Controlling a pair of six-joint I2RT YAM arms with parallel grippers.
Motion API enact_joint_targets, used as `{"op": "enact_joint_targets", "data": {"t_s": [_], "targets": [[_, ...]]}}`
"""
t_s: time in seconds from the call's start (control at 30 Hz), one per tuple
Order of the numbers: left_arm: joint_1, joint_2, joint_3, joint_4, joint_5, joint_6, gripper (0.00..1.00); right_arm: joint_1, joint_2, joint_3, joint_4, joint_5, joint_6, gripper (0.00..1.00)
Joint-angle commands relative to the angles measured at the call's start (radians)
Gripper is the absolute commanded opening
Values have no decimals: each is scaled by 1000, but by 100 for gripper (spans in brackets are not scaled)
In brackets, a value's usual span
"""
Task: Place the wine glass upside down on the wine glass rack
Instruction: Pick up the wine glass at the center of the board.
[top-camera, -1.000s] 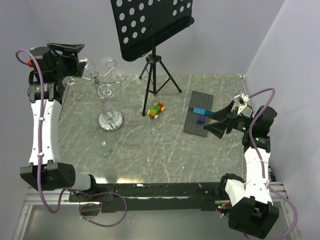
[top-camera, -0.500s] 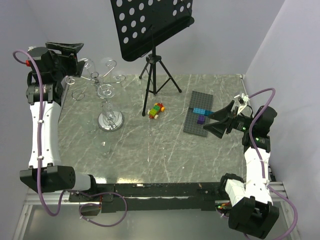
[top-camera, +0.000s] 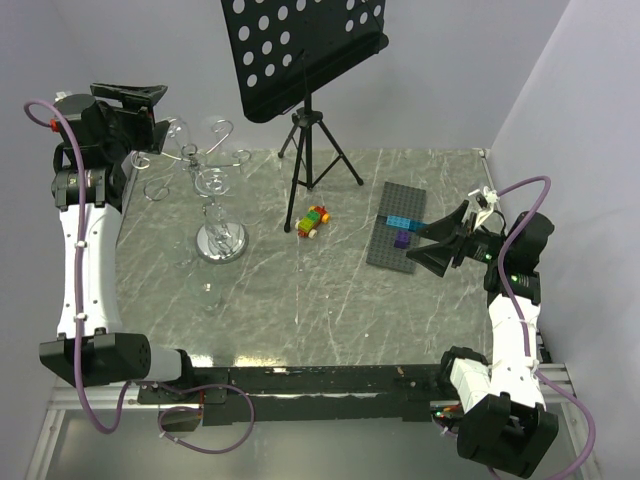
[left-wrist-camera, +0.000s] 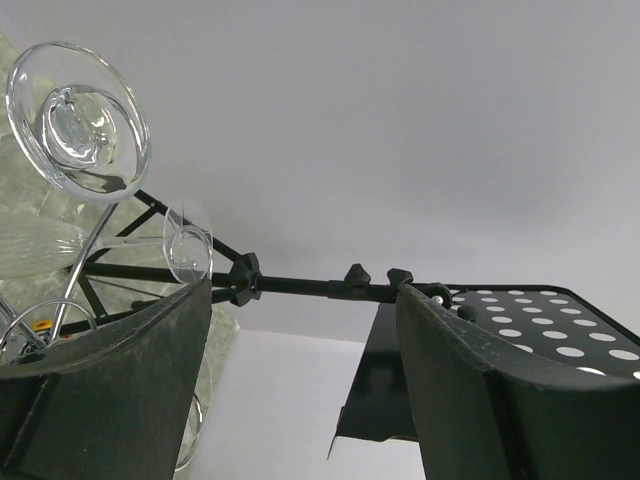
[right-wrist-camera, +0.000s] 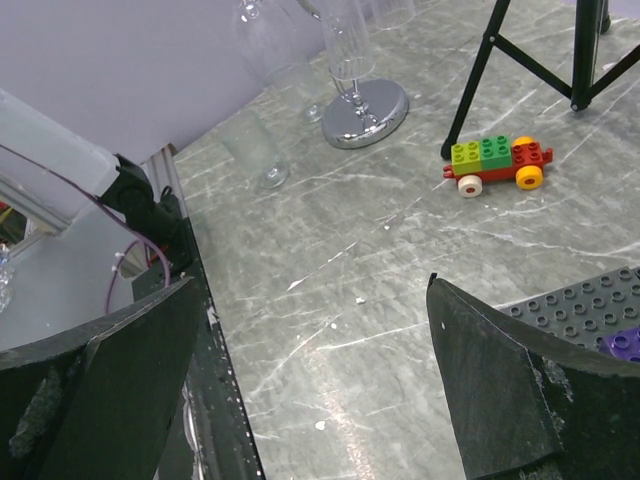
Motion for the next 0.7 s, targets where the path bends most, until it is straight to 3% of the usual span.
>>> {"op": "enact_joint_targets", "data": {"t_s": [0.0, 0.67], "targets": [[6, -47, 15, 54, 20, 20, 78, 9, -13, -8, 59, -293, 1, 100], [6, -115, -57, 220, 132, 155, 80, 12, -10, -13, 75, -293, 12, 100]]}}
